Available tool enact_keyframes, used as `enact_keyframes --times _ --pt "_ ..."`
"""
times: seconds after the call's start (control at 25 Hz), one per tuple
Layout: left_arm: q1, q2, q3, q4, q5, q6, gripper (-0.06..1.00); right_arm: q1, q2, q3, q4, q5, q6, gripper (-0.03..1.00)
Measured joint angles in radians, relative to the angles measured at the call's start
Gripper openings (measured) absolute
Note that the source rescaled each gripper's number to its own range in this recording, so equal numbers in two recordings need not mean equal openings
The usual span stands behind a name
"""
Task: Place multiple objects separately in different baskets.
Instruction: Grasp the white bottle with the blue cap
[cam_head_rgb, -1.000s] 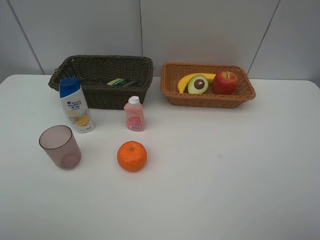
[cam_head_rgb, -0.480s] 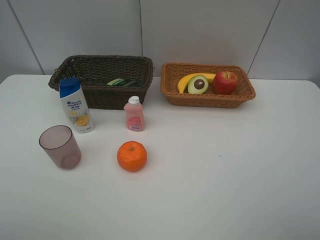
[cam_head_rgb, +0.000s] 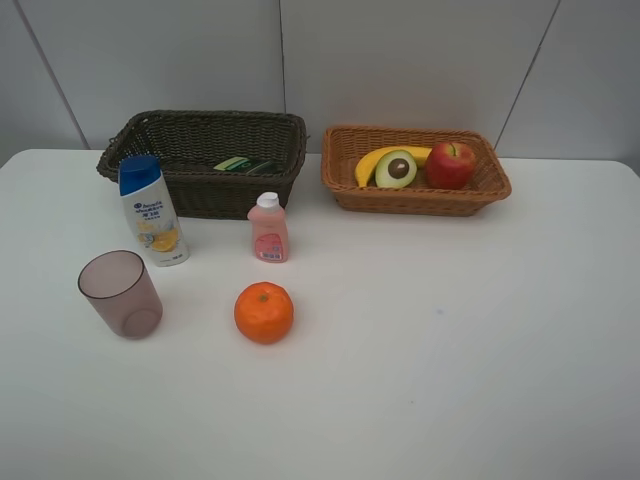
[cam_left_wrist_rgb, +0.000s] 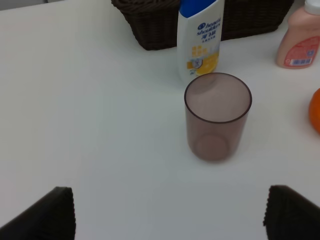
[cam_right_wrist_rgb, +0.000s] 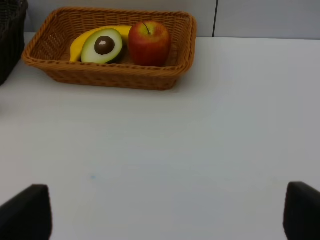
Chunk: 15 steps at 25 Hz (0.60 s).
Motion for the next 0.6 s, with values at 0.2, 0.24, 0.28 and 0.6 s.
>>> enact_keyframes --times 0.2,0.24,0.28,0.6 --pt "0.000 0.000 0.000 0.001 0.000 -0.001 1.00 0.000 0.000 0.000 0.000 0.000 0.000 0.97" --pt "0.000 0.000 0.000 0.001 0.000 -0.001 1.00 0.000 0.000 0.000 0.000 0.000 0.000 0.97" --pt "0.000 0.000 0.000 0.001 0.000 -0.001 1.00 0.000 0.000 0.000 0.000 0.000 0.000 0.97" --pt "0.000 0.000 0.000 0.001 0.000 -0.001 1.00 0.000 0.000 0.000 0.000 0.000 0.000 0.97"
